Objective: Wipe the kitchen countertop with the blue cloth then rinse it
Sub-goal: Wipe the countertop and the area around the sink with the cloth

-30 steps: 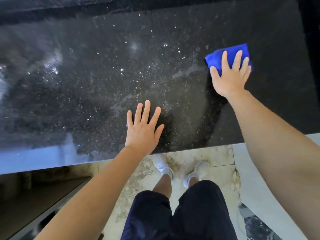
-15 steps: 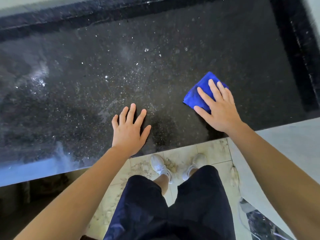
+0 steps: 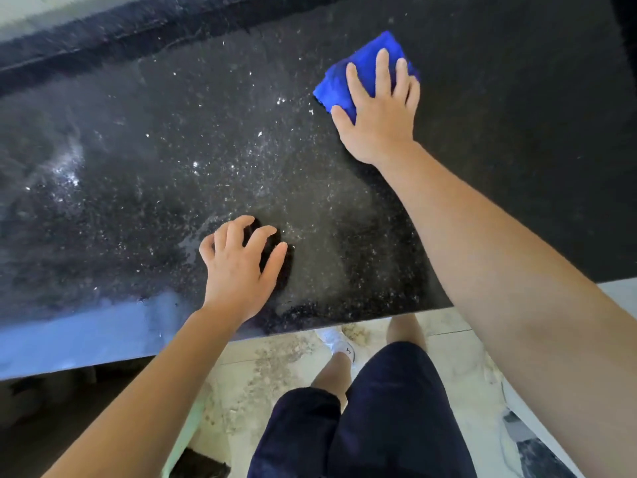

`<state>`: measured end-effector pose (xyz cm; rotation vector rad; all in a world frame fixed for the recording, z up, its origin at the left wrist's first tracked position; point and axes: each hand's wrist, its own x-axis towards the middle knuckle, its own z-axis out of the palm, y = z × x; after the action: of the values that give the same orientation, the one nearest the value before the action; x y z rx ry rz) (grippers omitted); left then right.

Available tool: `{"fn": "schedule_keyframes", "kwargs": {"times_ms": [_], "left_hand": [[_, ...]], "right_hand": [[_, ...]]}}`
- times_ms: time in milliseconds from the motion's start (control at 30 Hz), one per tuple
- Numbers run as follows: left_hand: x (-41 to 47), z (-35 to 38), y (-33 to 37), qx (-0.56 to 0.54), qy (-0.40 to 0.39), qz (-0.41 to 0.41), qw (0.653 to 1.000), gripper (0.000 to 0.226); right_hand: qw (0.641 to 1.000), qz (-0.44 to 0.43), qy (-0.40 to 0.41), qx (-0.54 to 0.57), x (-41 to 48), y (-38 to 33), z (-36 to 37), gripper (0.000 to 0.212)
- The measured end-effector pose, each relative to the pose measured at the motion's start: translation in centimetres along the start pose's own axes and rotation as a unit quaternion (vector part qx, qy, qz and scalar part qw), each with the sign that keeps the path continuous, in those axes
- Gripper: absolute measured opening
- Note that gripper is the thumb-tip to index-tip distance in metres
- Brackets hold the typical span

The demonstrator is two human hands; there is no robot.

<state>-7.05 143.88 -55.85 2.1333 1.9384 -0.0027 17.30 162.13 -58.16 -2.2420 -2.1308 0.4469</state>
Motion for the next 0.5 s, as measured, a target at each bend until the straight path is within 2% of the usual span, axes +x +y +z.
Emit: {"fn": "schedule_keyframes", "kwargs": {"times_ms": [67,167,233,367,500], "left_hand": [[1.4,-0.4,0.7,-0.008,0.011,-0.025,1.000,0.042],[5.3,-1.1,2.7,-0.041,0.037,-0.056,0.997,0.047],[9.0,-1.5,4.6,-0.047,0.034,-0.052,0.997,0.052],[16.3,-2.0,8.8,-0.050,-0.003,-0.025,0.998,0.063],[21.0,-1.7,11.8,-0.059,-0.025,-0.021,0.998,0.070]], "right_hand": [[0.997,-0.081,-0.012,-0.014,-1.4,-0.8,0.6,0.067],[0.977,-0.213,-0.001,-0.029,-4.4,3.3,0.8,0.064],[0.971,-0.234,0.006,-0.037,-4.8,8.3,0.1,0.063],[0.990,-0.127,0.029,-0.053,-1.8,17.5,-3.2,0.062],[0.998,-0.002,0.007,-0.055,6.1,23.0,-6.7,0.068]]}}
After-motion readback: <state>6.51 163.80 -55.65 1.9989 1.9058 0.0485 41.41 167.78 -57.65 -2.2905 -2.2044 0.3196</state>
